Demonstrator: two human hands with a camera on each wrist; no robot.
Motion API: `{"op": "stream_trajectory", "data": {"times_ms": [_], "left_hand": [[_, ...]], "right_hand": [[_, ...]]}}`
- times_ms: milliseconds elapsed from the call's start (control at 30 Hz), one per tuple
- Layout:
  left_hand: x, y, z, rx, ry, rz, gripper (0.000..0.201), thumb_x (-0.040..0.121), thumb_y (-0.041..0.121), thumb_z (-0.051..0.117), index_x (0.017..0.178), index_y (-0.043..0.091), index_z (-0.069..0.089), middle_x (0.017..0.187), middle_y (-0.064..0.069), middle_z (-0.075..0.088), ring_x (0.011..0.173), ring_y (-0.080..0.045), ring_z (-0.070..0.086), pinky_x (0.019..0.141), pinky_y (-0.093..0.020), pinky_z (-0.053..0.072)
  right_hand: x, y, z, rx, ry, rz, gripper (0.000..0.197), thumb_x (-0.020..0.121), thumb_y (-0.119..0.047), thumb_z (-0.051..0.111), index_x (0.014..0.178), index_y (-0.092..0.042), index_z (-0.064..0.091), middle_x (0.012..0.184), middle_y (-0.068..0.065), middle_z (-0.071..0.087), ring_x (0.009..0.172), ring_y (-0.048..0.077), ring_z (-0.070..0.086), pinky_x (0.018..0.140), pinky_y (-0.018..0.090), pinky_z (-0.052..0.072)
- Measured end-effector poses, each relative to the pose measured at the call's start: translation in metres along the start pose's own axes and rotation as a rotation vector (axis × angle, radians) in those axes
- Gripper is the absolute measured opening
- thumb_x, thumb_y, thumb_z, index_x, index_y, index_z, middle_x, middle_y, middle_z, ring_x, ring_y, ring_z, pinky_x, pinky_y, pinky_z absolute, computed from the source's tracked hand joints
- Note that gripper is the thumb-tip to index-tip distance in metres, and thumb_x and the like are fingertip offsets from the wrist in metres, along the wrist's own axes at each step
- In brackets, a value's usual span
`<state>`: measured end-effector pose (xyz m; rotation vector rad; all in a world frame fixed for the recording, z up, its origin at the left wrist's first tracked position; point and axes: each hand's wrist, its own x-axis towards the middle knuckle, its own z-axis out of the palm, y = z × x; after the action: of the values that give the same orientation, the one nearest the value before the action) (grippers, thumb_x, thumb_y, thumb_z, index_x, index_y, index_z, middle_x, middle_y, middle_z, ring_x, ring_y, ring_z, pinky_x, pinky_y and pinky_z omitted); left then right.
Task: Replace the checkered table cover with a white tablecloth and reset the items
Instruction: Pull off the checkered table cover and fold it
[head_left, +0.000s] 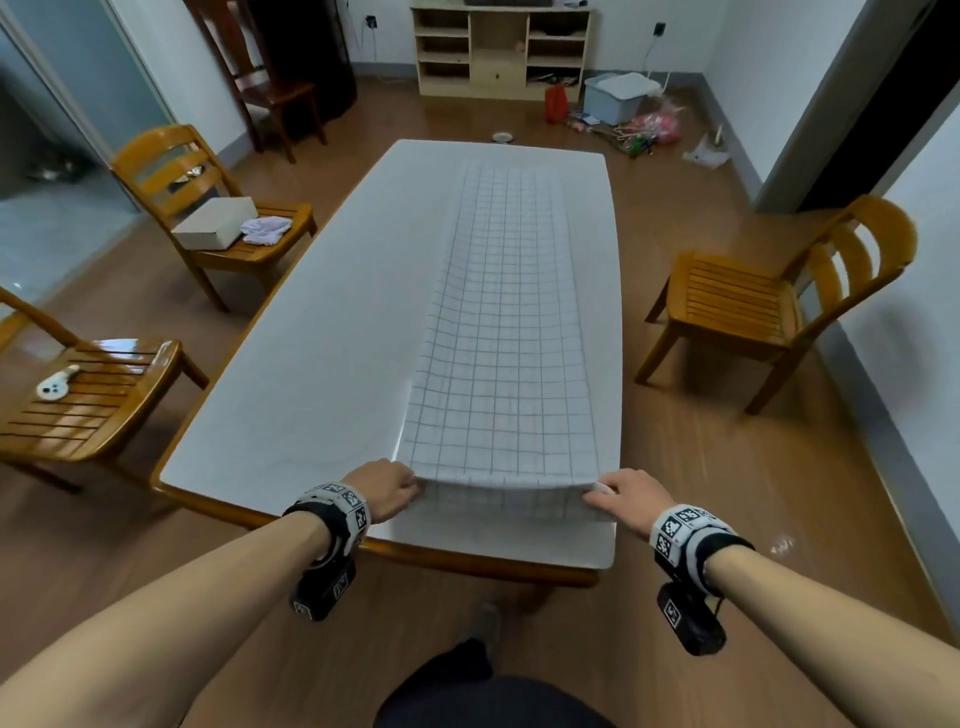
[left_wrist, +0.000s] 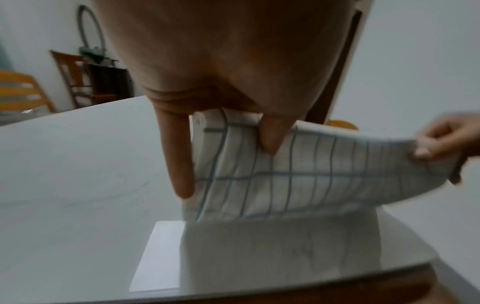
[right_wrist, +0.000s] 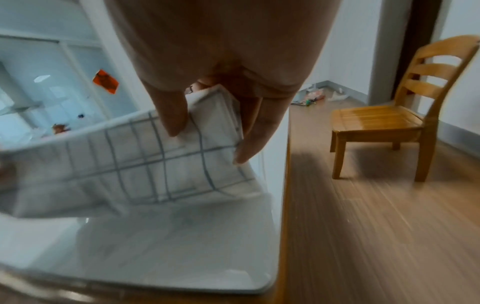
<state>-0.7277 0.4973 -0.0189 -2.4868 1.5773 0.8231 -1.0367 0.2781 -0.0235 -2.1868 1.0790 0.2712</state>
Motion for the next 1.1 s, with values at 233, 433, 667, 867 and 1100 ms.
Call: {"op": "stream_trajectory", "data": {"times_ms": [233,433,667,867,1100], "left_hand": [[0.019,-0.002,-0.024,-0.140,0.109,-0.020,0.044,0.093,0.043,0.057,0.061,0.016,0.042,0.059,0.000,0.046,0.056,-0.016,0.042,0.051,-0.030,0.027],[0.058,-0.016,-0.033,-0.308,0.239,-0.060,0.023,0.085,0.029,0.069,0.097,0.009,0.066,0.092,-0.006,0.067,0.088,-0.024,0.062,0.072,-0.032,0.046],[0.111,-0.026,-0.023,-0.382,0.213,-0.090,0.042,0.087,0.022,0.068,0.126,0.009,0.059,0.122,-0.008,0.063,0.112,-0.025,0.058,0.091,-0.030,0.043],[0.143,-0.038,0.000,-0.364,0.145,-0.052,0.049,0.089,0.019,0.066,0.135,0.007,0.053,0.136,-0.011,0.052,0.123,-0.026,0.051,0.103,-0.033,0.039],[0.151,-0.049,0.026,-0.302,0.023,0.028,0.063,0.097,0.030,0.055,0.152,0.009,0.032,0.160,-0.007,0.019,0.147,-0.023,0.019,0.118,-0.032,0.019]], "right_hand": [[0.019,0.004,-0.017,0.154,0.139,0.040,0.023,0.083,-0.045,0.073,0.080,-0.023,0.069,0.075,-0.001,0.069,0.069,0.016,0.064,0.064,0.035,0.052],[0.064,0.004,-0.022,0.215,0.251,0.083,0.007,0.087,-0.027,0.072,0.088,-0.024,0.066,0.082,-0.003,0.067,0.079,0.018,0.062,0.069,0.032,0.050],[0.114,0.015,-0.005,0.209,0.259,0.202,0.010,0.092,-0.022,0.064,0.102,-0.022,0.064,0.101,0.003,0.070,0.092,0.023,0.063,0.081,0.034,0.050],[0.142,0.017,0.014,0.124,0.169,0.258,0.042,0.092,-0.012,0.057,0.134,-0.013,0.054,0.137,0.007,0.054,0.124,0.026,0.052,0.105,0.035,0.040],[0.146,0.018,0.031,0.079,0.171,0.296,0.056,0.095,-0.017,0.056,0.148,-0.015,0.038,0.149,0.004,0.036,0.135,0.024,0.039,0.107,0.035,0.036]]}}
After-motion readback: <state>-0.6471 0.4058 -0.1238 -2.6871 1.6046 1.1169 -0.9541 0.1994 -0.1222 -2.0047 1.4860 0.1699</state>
